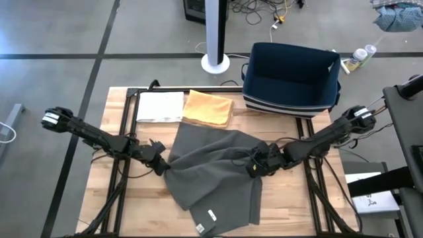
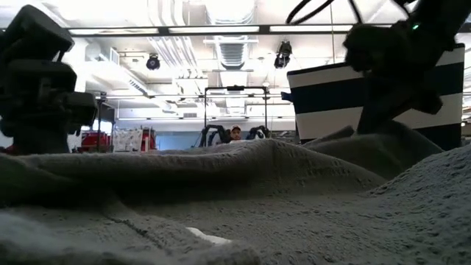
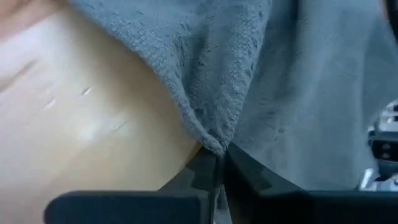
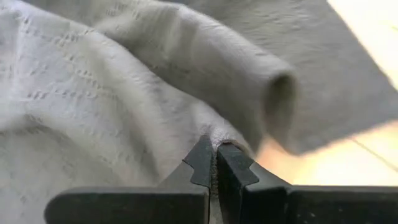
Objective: Fold towel
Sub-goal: Fold the black towel
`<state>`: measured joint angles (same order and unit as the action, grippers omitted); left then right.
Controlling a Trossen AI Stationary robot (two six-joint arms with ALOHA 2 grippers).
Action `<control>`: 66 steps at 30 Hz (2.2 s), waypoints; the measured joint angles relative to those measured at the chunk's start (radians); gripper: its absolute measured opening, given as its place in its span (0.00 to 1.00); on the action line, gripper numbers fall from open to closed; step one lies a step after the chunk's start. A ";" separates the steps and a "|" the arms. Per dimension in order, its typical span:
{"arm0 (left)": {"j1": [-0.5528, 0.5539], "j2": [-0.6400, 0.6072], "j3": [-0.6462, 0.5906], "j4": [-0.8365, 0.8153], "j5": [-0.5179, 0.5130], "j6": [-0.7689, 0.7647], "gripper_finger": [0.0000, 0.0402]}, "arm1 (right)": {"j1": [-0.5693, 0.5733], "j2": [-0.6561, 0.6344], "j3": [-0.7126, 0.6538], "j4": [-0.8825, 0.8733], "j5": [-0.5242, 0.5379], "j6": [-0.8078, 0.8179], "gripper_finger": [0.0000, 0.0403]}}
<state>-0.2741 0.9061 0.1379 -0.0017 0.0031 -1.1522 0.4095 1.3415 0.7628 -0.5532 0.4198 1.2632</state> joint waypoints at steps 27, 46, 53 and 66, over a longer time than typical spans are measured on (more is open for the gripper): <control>0.000 0.160 -0.009 0.161 -0.053 -0.028 0.37 | 0.163 0.009 -0.002 -0.189 -0.105 0.259 0.01; 0.039 -0.181 0.311 0.209 -0.060 0.428 0.00 | 0.254 -0.105 0.187 -0.167 0.190 -0.120 0.01; 0.043 -0.322 0.566 -0.034 -0.281 0.634 0.00 | 0.302 -0.044 0.198 -0.077 0.162 -0.192 0.01; 0.048 -0.345 0.415 -0.226 -0.411 0.319 0.01 | 0.326 0.240 0.184 0.141 0.118 -0.124 0.24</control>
<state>-0.2265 0.5608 0.5526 -0.2278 -0.4080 -0.8336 0.7353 1.5818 0.9466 -0.4126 0.5377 1.1393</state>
